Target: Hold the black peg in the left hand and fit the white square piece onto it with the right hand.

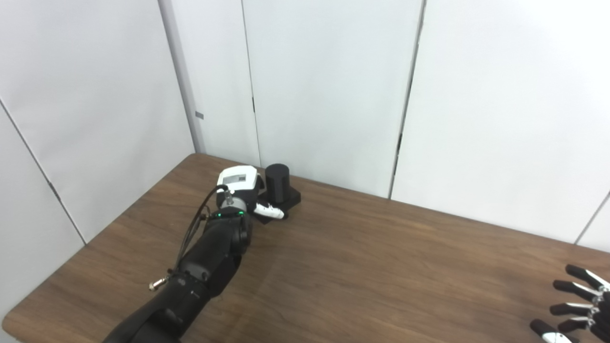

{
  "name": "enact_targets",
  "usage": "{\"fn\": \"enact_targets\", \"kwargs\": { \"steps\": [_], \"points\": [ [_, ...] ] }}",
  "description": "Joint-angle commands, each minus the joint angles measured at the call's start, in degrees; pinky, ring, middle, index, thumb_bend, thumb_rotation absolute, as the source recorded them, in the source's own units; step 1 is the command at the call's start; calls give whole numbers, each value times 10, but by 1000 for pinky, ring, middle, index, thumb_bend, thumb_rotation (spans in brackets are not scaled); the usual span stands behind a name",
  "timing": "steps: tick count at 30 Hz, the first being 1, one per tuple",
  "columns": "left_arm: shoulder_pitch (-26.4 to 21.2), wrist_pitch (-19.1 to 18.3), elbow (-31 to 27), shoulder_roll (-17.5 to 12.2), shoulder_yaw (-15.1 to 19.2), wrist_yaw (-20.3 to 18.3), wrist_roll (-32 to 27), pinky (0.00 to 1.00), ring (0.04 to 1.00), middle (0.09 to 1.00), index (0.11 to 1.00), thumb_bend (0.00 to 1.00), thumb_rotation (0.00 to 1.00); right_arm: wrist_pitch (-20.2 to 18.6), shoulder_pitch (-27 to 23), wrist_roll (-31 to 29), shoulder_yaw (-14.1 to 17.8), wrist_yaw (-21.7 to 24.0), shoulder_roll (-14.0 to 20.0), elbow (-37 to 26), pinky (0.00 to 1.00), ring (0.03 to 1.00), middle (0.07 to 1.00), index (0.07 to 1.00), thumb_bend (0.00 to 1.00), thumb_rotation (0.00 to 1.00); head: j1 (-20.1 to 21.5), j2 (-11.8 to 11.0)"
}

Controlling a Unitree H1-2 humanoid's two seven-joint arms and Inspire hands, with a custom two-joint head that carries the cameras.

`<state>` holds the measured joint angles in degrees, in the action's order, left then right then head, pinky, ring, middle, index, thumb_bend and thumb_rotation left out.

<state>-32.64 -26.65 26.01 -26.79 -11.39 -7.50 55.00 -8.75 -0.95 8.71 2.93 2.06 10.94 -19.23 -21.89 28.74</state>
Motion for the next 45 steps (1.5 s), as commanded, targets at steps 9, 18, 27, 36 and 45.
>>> {"fn": "enact_targets", "kwargs": {
  "steps": [9, 18, 27, 36, 45],
  "points": [
    [-35, -2, -2, -30, -25, -25, 20, 934, 1000, 1000, 808, 1000, 513, -1, -11, -1, 2, 1, 2, -39, 414, 563, 725, 812, 474, 0, 3, 4],
    [-38, -2, 25, -45, -52, -43, 41, 953, 1000, 1000, 805, 1000, 513, -7, -8, -2, 6, -1, 4, -50, 416, 566, 726, 813, 425, 0, 2, 10],
    [-20, -2, 16, -53, -53, -23, 33, 878, 991, 959, 638, 918, 437, -9, -9, -3, 8, 2, 7, -51, 424, 570, 732, 817, 409, 0, -3, 14],
    [7, 19, -2, -65, -55, -26, -7, 798, 898, 814, 489, 533, 74, -14, -10, -4, 8, 4, 5, -59, 425, 571, 737, 829, 400, 0, -1, 18],
    [44, 142, -23, -61, -21, 12, -128, 738, 848, 823, 480, 524, 58, -30, -12, 2, 4, 3, 1, -69, 426, 576, 740, 830, 385, 0, 5, 22]
  ]
}}
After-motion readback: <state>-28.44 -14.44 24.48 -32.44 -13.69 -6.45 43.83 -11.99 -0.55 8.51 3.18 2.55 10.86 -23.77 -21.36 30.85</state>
